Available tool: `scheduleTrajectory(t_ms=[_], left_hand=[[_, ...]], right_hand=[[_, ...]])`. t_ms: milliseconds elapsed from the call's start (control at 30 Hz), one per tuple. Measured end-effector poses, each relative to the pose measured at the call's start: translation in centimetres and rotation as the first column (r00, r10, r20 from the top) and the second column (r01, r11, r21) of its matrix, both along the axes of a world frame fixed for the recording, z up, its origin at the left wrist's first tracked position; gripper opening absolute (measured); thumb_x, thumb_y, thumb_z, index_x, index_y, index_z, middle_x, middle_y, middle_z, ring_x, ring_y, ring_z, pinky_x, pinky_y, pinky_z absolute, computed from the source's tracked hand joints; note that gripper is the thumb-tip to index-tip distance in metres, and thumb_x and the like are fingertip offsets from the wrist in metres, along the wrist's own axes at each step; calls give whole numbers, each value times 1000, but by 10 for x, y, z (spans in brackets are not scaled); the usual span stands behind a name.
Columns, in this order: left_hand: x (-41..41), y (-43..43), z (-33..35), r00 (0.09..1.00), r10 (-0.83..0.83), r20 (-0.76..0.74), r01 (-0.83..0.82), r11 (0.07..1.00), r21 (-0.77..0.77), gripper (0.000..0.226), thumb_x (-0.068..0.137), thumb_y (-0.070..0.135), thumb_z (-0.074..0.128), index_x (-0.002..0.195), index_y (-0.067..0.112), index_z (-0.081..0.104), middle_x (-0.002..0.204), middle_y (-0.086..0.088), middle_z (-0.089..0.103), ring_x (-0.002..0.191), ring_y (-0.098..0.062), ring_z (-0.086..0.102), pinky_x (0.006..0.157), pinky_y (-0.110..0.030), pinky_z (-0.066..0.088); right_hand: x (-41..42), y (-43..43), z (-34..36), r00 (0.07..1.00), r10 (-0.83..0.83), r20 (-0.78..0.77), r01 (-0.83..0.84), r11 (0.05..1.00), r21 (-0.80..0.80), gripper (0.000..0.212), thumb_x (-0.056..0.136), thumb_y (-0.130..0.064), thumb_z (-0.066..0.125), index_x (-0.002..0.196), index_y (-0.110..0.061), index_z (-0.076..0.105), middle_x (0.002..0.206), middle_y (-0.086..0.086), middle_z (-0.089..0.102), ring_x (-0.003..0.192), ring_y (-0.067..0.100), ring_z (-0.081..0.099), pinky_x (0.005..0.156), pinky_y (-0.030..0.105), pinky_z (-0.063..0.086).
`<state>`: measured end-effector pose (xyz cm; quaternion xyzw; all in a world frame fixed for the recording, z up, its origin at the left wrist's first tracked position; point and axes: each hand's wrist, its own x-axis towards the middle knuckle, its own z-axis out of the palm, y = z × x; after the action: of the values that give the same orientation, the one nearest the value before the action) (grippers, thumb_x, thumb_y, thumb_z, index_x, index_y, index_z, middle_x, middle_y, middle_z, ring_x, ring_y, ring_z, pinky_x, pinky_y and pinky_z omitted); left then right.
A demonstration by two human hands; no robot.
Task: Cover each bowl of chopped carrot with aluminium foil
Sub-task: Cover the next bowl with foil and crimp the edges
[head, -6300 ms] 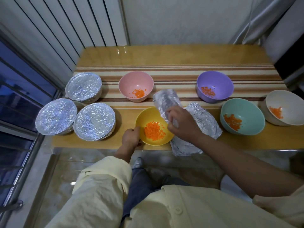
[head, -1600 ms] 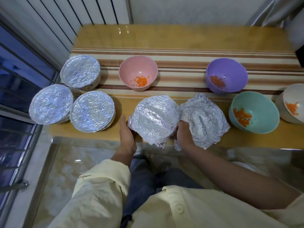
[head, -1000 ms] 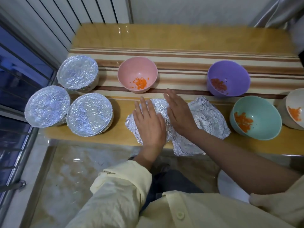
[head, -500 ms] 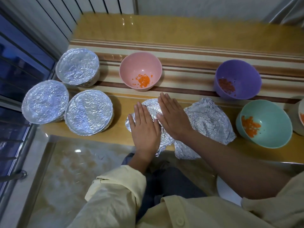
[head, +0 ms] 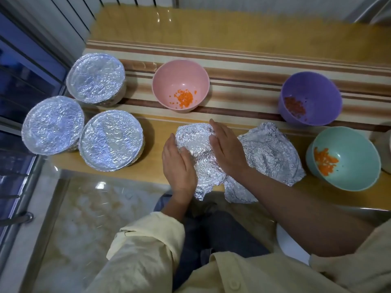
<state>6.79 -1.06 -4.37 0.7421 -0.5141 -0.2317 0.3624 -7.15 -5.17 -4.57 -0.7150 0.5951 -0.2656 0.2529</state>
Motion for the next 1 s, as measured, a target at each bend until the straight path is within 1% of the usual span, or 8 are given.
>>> scheduleTrajectory(t_ms=[233,433,567,667,733,867,933,1000], left_hand=[[0,1,-2,969,109,-222,-116,993,-17,48,101,20,31,144,4,47,135,7,48,119,11,37,99,2,21],[1,0,-6,895,223,-387,-211,975,73,48,100,34,32,142,20,51,133,-13,60,121,-34,56,106,-53,43],[2,0,-7,878,236,-416,-207,972,113,49,98,44,32,141,29,50,134,-14,59,121,-39,54,106,-56,43],[9,0,-1,881,192,-433,-140,979,149,48,104,31,34,149,13,40,149,-6,45,132,-13,43,116,-27,30],[17,2,0,896,219,-387,-159,970,183,43,108,18,33,147,2,39,149,-13,40,132,-12,36,110,-16,22],[22,18,-1,804,455,-383,-305,869,390,50,102,46,32,117,8,61,115,-11,63,114,-32,55,101,-36,39],[21,23,-4,706,517,-485,-309,840,445,66,84,70,28,104,19,66,105,-9,71,104,-35,63,100,-50,47],[21,23,-5,584,536,-609,-297,840,454,62,86,68,32,103,18,65,102,-10,72,97,-36,64,88,-52,52]], right_hand=[[-1,1,-1,995,-38,94,39,999,0,51,101,-36,27,143,-10,41,137,7,50,124,17,45,100,23,35],[-1,2,-3,990,-53,129,55,998,-8,50,101,-35,29,141,-9,43,134,7,52,121,16,48,97,23,38],[-1,4,-1,986,-73,151,71,997,18,46,101,-30,32,141,-11,43,133,5,52,120,15,48,95,24,39],[-2,3,2,970,-110,217,83,988,128,42,102,-28,34,141,-13,43,135,3,51,121,11,46,95,21,36],[-4,1,4,958,-151,242,102,974,203,39,104,-26,35,139,-13,45,129,4,55,113,10,51,92,20,38],[-6,6,7,907,-374,194,302,898,321,28,105,-22,33,112,-11,57,72,-3,52,59,5,43,53,25,32],[-5,12,8,877,-440,191,357,865,352,23,105,-21,31,95,-13,51,64,-3,43,55,12,38,52,29,29],[-3,20,11,849,-483,216,385,844,373,23,104,-21,30,99,-13,51,68,-1,45,57,13,39,53,29,30]])
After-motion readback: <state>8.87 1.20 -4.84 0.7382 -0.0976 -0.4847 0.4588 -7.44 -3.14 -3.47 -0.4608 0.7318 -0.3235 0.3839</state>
